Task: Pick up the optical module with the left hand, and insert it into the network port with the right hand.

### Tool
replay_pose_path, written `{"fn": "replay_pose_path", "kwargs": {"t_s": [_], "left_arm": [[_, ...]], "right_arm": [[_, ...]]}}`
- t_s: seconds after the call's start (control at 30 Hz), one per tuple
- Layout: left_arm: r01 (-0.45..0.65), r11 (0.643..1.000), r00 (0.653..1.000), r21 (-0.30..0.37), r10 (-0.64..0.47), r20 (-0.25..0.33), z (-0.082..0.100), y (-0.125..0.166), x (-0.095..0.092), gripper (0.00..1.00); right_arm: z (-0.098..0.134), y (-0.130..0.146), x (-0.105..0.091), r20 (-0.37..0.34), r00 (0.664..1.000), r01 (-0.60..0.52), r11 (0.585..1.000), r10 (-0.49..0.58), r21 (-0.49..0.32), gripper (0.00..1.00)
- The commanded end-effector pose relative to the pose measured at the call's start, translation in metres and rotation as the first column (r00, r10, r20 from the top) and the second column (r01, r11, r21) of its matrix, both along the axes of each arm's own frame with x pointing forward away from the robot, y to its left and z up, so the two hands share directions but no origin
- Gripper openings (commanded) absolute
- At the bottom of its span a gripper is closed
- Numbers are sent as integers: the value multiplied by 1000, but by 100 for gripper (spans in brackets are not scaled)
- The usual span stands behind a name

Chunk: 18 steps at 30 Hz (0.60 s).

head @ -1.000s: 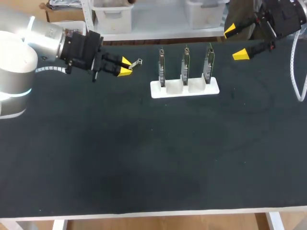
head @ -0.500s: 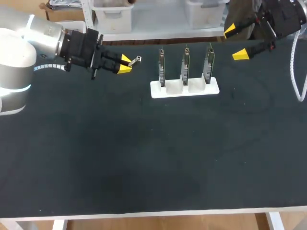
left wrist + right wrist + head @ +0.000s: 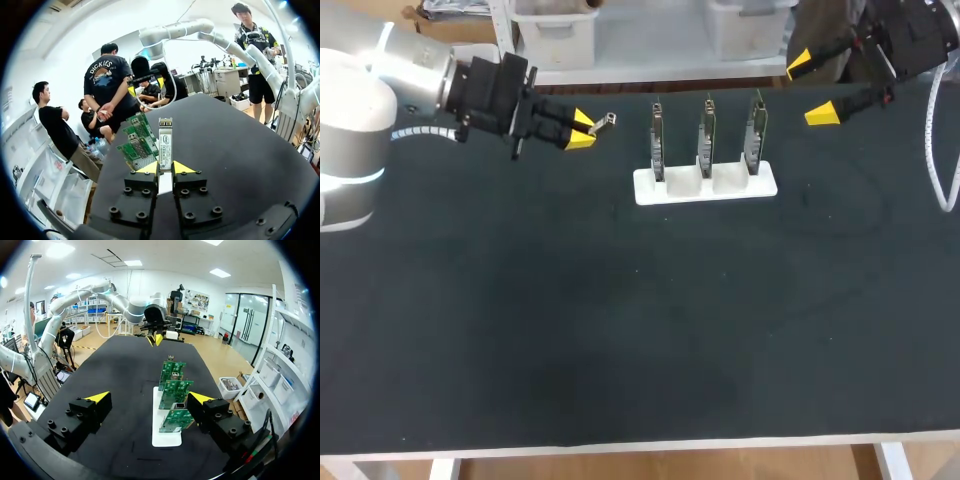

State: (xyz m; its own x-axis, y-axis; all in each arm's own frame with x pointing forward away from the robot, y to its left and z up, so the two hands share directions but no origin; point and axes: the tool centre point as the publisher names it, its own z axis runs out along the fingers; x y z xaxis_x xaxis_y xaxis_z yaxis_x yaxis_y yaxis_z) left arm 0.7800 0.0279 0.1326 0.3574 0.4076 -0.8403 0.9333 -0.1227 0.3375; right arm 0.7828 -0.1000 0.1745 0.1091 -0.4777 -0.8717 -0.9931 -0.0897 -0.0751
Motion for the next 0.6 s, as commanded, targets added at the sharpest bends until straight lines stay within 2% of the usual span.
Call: {"fn": "replay_pose_path", "kwargs": {"t_s": [0.03,0.13,0.17,0.5,0.6], "left_arm": [[11,1000,999,-26,-10,39,6,-2,7,0],[29,998,998,-62,-25,62,16,-1,13,0],[32,995,997,-96,-25,71,20,-1,15,0],[90,990,989,-104,-77,124,44,-13,27,0],[103,985,986,-136,-82,147,52,-22,30,0]], "right_arm": [[0,0,1,0,1000,-1,1000,1,0,100],[0,0,1,0,1000,-1,1000,1,0,100],[0,0,1,0,1000,-1,1000,1,0,100],[0,0,1,0,1000,-1,1000,1,0,100],[0,0,1,0,1000,-1,1000,1,0,100]]}}
